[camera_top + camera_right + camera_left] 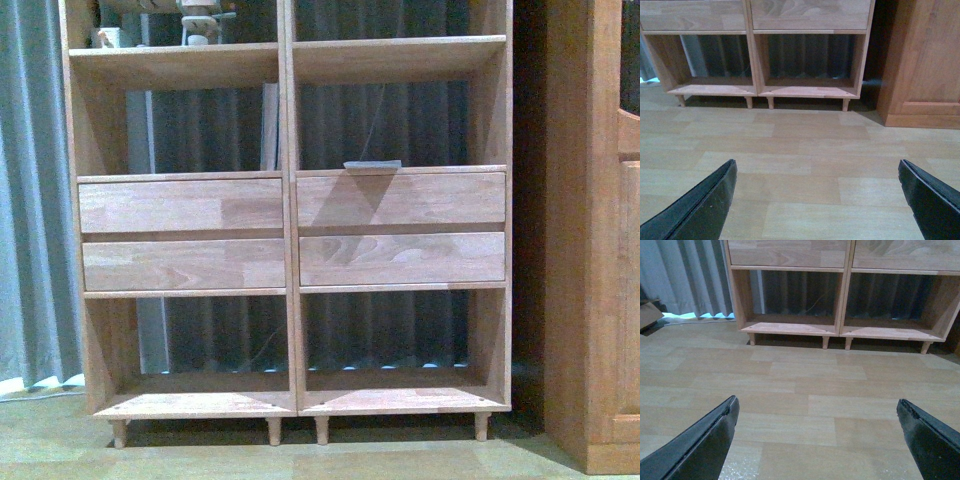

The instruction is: Organize books on shelf

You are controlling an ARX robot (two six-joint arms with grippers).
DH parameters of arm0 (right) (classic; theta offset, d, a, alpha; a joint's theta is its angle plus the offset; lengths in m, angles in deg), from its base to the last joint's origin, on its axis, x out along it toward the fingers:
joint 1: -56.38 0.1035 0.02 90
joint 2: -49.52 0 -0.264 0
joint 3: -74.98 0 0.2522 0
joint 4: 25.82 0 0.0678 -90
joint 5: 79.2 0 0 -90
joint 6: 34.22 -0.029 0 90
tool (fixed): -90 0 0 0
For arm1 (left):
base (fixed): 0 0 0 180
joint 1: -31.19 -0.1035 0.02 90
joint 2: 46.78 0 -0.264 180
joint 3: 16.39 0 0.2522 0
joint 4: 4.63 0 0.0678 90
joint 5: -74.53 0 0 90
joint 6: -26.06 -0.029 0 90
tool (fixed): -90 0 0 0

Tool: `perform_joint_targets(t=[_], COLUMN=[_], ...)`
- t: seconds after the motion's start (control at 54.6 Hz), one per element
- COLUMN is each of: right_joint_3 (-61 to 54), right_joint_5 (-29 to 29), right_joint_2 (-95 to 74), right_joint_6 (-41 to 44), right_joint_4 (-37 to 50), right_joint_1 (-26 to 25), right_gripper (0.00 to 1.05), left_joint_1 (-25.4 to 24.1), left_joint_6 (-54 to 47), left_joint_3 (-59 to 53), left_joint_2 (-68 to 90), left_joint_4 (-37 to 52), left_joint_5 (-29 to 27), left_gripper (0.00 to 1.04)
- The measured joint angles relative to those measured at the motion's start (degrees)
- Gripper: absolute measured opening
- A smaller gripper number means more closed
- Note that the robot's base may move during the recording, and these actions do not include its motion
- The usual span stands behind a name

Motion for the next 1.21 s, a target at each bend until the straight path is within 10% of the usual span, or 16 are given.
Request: perform_joint_targets(t=[1.208], right_joint_3=[0.0], right_joint_5=[0.0], right_joint_2=[0.02], right_joint_6=[0.0], right_joint_4=[0.02], right_joint_1=[0.0], right_gripper=[0.98], left_joint_1=[0.0], left_joint_6=[0.0], left_joint_3=[0.0], left_joint_2=[0.02], left_joint_4=[0.0], left_joint_5=[0.0], left_gripper=[0.97])
